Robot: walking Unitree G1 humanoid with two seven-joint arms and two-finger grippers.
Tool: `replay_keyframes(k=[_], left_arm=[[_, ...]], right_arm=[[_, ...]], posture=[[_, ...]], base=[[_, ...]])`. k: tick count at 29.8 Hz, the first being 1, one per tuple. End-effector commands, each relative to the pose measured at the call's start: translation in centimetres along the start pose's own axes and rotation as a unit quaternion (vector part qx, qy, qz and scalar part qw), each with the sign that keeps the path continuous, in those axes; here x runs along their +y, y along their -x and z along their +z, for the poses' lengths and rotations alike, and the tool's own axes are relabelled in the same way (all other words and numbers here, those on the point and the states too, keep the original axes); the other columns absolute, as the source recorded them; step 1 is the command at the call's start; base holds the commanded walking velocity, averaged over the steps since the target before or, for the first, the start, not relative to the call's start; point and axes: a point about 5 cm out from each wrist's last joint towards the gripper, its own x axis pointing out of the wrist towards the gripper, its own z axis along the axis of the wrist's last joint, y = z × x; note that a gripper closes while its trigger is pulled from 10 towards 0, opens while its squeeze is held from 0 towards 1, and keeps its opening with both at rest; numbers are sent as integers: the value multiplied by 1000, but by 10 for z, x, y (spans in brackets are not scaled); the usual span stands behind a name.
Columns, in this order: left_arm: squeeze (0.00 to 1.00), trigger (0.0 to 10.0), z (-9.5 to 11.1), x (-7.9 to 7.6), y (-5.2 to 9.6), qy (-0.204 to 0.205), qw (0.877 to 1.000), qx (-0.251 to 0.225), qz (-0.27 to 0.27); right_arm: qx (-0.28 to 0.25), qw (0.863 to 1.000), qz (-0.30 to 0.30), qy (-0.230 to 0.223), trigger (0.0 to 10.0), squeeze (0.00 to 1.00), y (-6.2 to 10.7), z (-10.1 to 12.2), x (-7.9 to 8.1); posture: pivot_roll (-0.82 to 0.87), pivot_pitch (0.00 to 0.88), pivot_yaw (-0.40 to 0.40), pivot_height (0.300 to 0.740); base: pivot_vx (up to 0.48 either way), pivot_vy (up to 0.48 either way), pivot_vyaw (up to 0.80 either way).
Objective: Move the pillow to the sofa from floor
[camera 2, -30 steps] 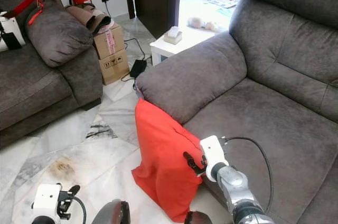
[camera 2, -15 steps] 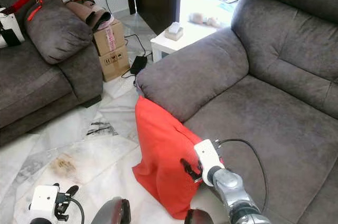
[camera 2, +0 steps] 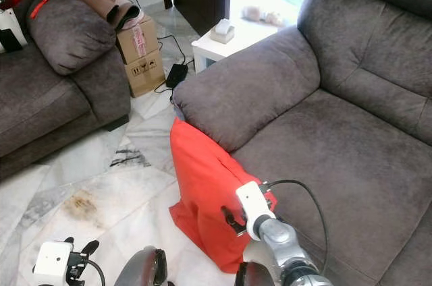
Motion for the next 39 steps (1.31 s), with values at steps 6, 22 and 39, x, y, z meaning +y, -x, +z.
replay_keyframes(k=[6,22,39], left_arm=[[0,10000,5,7,11,-12,1000,4,7],[0,10000,16,5,10,-43,999,0,4],[0,10000,21,2,4,-43,999,-8,9]], right_arm=[[-2,999,-18,-45,0,0,-5,-2,16],[12,995,-95,-5,0,0,1,-6,-5],[13,994,-102,-33,0,0,0,-3,-8]], posture=[[286,231,33,618],[281,235,31,618],[273,231,18,618]], base=[[0,0,0],[0,0,0],[0,0,0]])
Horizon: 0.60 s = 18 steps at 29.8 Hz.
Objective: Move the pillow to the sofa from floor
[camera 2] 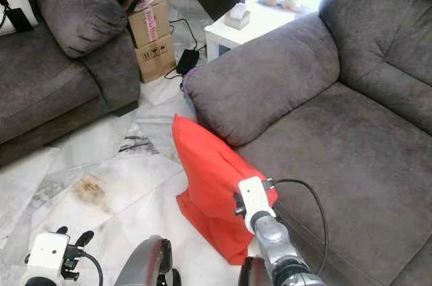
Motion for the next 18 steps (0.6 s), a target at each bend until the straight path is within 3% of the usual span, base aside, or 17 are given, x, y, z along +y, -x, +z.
replay_keyframes(k=[1,11,18], left_arm=[[0,10000,-6,-3,4,-7,1000,18,-5],[0,10000,-6,-6,-3,-1,1000,16,-8],[0,10000,-5,-8,-12,9,1000,12,-11]], right_arm=[[21,1000,0,-7,0,0,1,-8,0],[29,999,0,-43,0,0,1,-9,-1],[26,995,-2,-92,0,0,3,-15,5]], posture=[[272,228,16,618],[243,202,16,618],[201,180,19,618]], base=[[0,0,0],[0,0,0],[0,0,0]])
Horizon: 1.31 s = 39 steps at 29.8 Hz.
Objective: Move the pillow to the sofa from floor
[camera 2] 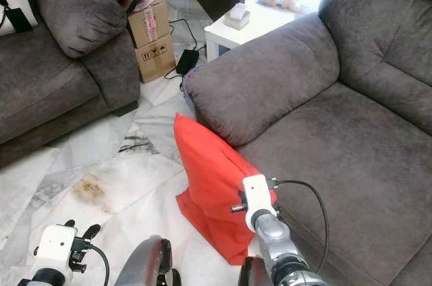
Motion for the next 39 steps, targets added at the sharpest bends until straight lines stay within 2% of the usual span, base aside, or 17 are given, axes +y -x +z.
replay_keyframes(k=[1,5,9,16,21,23,26,27,29,30,31,32,34,39], left_arm=[[0,10000,-8,0,2,6,1000,15,1],[0,10000,-7,4,-3,30,999,11,21],[0,10000,-7,4,-5,33,999,9,21],[0,10000,-6,1,-11,40,999,3,26],[0,10000,-4,-2,-18,49,999,-3,21],[0,10000,-5,-3,-19,50,999,-2,19],[0,10000,-5,-5,-21,53,998,-4,21],[0,10000,-2,-5,-24,62,998,-10,27],[0,10000,1,-6,-26,66,997,-14,28],[0,10000,4,-8,-28,65,997,-20,22],[0,10000,4,-8,-28,65,997,-20,22],[0,10000,6,-9,-29,64,997,-26,18],[0,10000,11,-6,-30,64,997,-36,20],[0,10000,19,2,-36,62,996,-52,27]], right_arm=[[15,999,-4,-31,0,0,3,-14,1],[-14,996,-10,-88,0,0,4,-9,1],[-33,993,-3,-114,0,0,4,-6,5],[-73,991,10,-108,0,0,4,7,7],[-113,989,56,-77,0,0,10,13,11],[-120,989,47,-75,0,0,11,14,10],[-133,984,11,-115,0,0,10,20,-1],[-133,977,-16,-168,10000,0,9,23,-7],[-131,971,-24,-198,10000,0,8,24,-7],[-144,969,1,-201,10000,0,9,26,2],[-144,969,1,-201,10000,0,9,26,2],[-156,969,27,-190,10000,0,10,28,11],[-152,973,39,-170,10000,0,10,26,17],[-146,975,57,-157,10000,0,13,20,16]], posture=[[196,179,17,618],[167,164,3,618],[144,156,-10,618],[139,127,-17,618],[69,115,-3,618],[69,115,-3,618],[70,108,-14,618],[69,110,-14,618],[69,113,-12,618],[72,117,-7,618],[72,117,-7,618],[72,117,-4,618],[70,114,-3,623],[61,105,-5,658]], base=[[0,0,0],[0,0,0],[0,0,0],[0,0,0],[0,0,0],[0,0,0],[0,0,0],[0,0,0],[0,0,0],[0,0,0],[0,0,0],[0,0,0],[0,0,0],[0,0,0]])
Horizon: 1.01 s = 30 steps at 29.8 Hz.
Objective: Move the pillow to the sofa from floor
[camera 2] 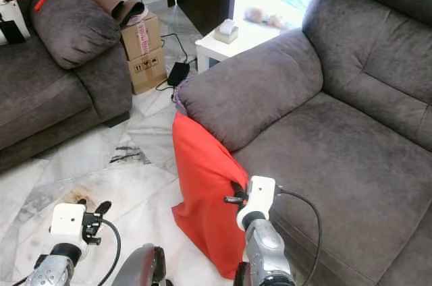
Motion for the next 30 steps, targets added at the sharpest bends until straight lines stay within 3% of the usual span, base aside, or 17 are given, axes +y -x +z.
replay_keyframes(k=[1,13,23,27,28,30], left_arm=[[0,10000,0,4,0,6,1000,0,2],[0,10000,3,4,-3,2,1000,-4,-15],[0,10000,2,4,-3,-4,999,1,-34],[0,10000,1,5,-4,-27,998,13,-63],[0,10000,3,8,-6,-26,997,16,-73],[0,10000,5,10,-8,-32,994,22,-98]], right_arm=[[-30,999,23,15,10000,0,1,12,-1],[-45,995,81,29,10000,0,3,21,1],[-43,995,87,40,10000,0,2,25,-2],[-15,985,155,69,10000,0,2,24,5],[7,971,216,98,10000,0,6,19,11],[25,954,268,130,10000,0,11,16,14]], posture=[[60,101,-3,668],[56,81,15,740],[57,62,25,740],[64,68,27,740],[68,77,24,740],[70,79,24,740]], base=[[0,0,0],[0,0,0],[0,0,0],[0,0,0],[0,0,0],[0,0,0]])
